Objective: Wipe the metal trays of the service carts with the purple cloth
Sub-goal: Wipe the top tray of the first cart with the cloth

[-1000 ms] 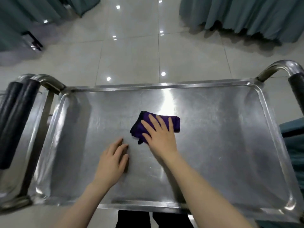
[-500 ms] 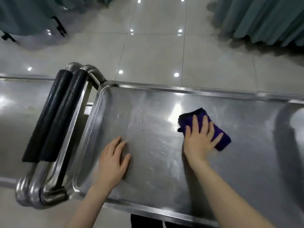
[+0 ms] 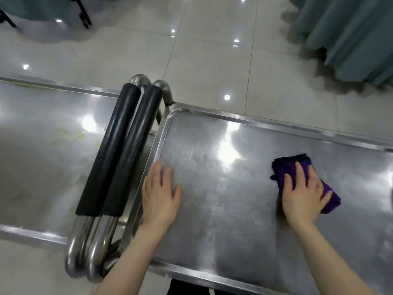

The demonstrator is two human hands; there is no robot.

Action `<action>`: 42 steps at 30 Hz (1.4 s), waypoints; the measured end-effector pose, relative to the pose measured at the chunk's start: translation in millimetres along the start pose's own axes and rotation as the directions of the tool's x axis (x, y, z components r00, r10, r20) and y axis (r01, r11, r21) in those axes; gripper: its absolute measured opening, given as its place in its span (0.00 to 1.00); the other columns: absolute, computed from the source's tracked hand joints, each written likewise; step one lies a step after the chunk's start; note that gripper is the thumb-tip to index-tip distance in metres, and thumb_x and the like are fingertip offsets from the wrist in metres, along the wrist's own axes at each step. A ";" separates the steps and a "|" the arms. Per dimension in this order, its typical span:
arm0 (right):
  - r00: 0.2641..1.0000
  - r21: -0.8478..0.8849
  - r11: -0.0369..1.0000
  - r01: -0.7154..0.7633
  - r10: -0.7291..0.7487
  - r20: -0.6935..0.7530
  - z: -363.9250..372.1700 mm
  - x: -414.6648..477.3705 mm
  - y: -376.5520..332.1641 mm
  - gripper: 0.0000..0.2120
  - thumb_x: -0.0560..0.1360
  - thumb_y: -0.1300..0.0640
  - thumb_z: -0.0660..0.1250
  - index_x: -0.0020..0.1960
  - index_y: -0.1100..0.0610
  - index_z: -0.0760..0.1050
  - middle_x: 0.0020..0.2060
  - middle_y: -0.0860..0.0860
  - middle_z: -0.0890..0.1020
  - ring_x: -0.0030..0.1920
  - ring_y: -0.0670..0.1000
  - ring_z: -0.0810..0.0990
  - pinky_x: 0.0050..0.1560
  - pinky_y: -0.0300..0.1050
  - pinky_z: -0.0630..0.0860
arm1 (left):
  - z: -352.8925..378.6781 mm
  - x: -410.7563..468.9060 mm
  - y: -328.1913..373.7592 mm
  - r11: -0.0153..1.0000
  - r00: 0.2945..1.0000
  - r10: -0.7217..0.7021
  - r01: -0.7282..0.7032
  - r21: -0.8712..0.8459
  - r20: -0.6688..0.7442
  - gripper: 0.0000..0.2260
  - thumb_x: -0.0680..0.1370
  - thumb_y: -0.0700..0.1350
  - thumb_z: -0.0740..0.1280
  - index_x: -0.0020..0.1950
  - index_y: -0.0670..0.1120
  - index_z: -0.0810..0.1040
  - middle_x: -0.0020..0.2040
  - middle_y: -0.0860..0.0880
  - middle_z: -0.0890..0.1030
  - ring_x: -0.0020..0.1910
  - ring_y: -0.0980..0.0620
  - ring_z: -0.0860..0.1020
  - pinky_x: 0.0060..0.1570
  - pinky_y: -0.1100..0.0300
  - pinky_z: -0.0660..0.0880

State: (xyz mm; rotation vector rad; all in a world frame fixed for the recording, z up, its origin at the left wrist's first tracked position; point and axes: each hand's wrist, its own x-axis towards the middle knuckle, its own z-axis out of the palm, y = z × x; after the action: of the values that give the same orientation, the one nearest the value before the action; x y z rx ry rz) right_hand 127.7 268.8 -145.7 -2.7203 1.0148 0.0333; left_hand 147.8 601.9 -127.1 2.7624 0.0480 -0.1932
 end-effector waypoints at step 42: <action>0.737 -0.031 0.742 0.669 -0.658 0.153 32.9 -38.0 -106.2 0.24 0.79 0.40 0.54 0.74 0.41 0.64 0.75 0.47 0.63 0.74 0.53 0.62 0.75 0.61 0.48 | -2.2 -47.5 6.6 0.976 0.998 -0.002 -0.012 -0.219 -0.060 0.22 0.80 0.52 0.54 0.71 0.44 0.69 0.71 0.42 0.68 0.68 0.42 0.69 0.65 0.47 0.67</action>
State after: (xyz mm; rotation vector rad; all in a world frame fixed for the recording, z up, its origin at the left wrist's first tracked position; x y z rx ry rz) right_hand 169.7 378.4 -151.1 -2.9411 -0.0494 0.1309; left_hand 101.4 596.2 -116.0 2.5475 0.0735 -0.0969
